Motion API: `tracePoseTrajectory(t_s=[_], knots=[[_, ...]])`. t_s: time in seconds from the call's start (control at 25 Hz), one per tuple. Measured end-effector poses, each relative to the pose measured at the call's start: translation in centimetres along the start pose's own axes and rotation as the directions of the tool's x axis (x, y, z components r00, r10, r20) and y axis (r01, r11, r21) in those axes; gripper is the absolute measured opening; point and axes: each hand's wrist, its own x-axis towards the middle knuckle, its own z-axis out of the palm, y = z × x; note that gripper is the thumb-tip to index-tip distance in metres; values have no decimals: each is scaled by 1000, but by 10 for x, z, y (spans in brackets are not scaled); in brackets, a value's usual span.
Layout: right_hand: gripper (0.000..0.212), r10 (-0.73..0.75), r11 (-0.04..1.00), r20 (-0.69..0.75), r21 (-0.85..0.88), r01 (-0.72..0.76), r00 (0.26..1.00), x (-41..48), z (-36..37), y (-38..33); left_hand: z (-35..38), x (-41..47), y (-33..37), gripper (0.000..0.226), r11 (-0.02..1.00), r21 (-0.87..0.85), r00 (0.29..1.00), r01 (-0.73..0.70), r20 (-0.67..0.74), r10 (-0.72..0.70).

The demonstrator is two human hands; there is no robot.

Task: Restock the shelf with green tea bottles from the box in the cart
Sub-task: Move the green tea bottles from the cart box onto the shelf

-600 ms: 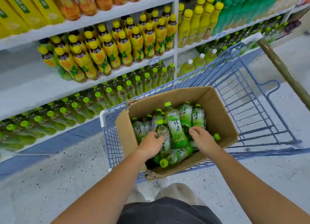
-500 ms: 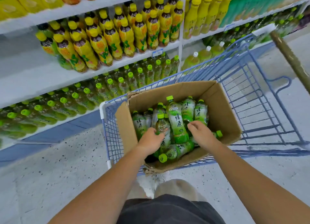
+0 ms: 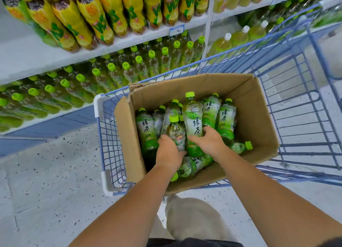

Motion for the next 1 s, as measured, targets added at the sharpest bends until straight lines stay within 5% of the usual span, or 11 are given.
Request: tracePoseTrajectory(t_s=[0.24, 0.68, 1.0], knots=[[40, -17, 995, -81, 95, 24, 997, -21, -24, 2, 1, 3, -2, 61, 990, -132, 997, -40, -63, 32], [49, -138, 940, -182, 286, 186, 974, -90, -62, -16, -75, -47, 21, 51, 877, -329, 937, -350, -125, 327], [33, -344, 892, -195, 238, 384, 919, -133, -42, -91, -152, -77, 28, 46, 773, -511, 925, -377, -242, 291]])
